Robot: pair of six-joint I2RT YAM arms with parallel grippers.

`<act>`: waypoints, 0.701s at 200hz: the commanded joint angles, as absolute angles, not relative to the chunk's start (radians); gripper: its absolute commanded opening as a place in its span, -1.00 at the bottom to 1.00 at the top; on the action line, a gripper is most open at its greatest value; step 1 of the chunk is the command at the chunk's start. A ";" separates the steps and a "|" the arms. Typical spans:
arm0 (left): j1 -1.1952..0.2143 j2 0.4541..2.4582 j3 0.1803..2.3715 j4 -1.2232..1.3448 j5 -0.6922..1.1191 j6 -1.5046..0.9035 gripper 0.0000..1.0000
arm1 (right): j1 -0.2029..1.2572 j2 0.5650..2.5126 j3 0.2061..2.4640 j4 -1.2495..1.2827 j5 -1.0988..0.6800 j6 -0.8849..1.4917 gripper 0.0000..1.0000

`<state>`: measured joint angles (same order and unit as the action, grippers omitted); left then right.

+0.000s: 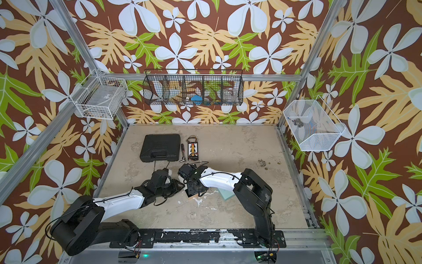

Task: Take out the earrings from the drawer-style jewelry box
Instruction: Pick up the earring from the drawer.

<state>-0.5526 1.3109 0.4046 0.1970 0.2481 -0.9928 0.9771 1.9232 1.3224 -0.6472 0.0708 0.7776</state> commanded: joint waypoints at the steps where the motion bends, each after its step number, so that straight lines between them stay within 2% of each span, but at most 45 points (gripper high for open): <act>1: -0.552 1.307 0.399 0.198 0.255 -0.979 -0.28 | 0.977 1.932 1.329 -0.647 0.064 0.794 -0.48; 121: -0.553 1.314 0.388 0.204 0.256 -0.969 -0.28 | 0.963 1.958 1.343 -0.634 0.044 0.824 -0.63; 140: -0.554 1.314 0.385 0.208 0.257 -0.971 -0.28 | 0.963 1.960 1.343 -0.631 0.042 0.828 -0.70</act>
